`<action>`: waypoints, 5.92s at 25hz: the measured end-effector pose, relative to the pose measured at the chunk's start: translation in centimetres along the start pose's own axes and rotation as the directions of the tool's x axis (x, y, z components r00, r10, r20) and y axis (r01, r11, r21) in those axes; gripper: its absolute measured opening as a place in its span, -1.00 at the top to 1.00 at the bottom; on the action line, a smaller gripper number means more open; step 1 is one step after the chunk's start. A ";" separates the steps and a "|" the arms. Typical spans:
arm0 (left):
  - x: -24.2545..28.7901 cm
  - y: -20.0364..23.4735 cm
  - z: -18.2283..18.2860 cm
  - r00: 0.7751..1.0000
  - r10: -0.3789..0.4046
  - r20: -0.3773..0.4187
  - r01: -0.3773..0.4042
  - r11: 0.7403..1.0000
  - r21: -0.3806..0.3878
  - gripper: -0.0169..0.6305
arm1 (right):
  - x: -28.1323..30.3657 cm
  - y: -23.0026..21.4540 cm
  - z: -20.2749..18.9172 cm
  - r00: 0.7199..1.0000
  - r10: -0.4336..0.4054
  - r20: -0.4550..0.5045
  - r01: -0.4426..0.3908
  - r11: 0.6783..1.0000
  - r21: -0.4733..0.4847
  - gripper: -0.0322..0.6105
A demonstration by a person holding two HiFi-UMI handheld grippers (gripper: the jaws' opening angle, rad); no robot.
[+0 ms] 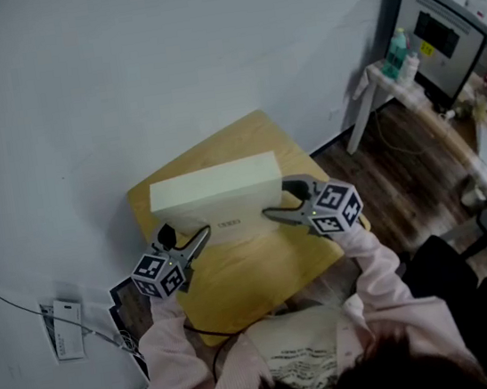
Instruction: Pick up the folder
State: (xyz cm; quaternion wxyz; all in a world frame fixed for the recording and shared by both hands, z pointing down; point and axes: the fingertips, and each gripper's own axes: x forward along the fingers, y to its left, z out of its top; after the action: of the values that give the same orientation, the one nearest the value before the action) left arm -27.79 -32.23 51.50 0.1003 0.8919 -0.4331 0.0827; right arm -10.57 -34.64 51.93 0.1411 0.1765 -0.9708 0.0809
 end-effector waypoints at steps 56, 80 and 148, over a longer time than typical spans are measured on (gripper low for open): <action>-4.8 -7.6 11.4 0.958 0.185 0.217 -0.190 0.982 0.005 -0.23 | -8.1 2.5 10.5 0.961 0.049 0.273 -0.046 0.999 -0.016 -0.03; -8.3 -12.2 13.5 0.914 0.278 0.297 -0.299 0.954 0.029 -0.22 | -11.3 5.6 13.1 0.938 0.116 0.327 -0.085 0.991 -0.107 -0.03; -9.5 -13.0 14.3 0.883 0.332 0.333 -0.360 0.932 0.027 -0.22 | -11.2 6.2 13.7 0.938 0.096 0.333 -0.049 0.988 -0.148 0.02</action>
State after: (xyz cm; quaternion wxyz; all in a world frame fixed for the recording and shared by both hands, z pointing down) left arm -22.52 -20.76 34.09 -0.0275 0.8051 -0.5918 -0.0288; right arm -6.19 -28.15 34.87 -0.0193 0.1418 -0.9896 -0.0125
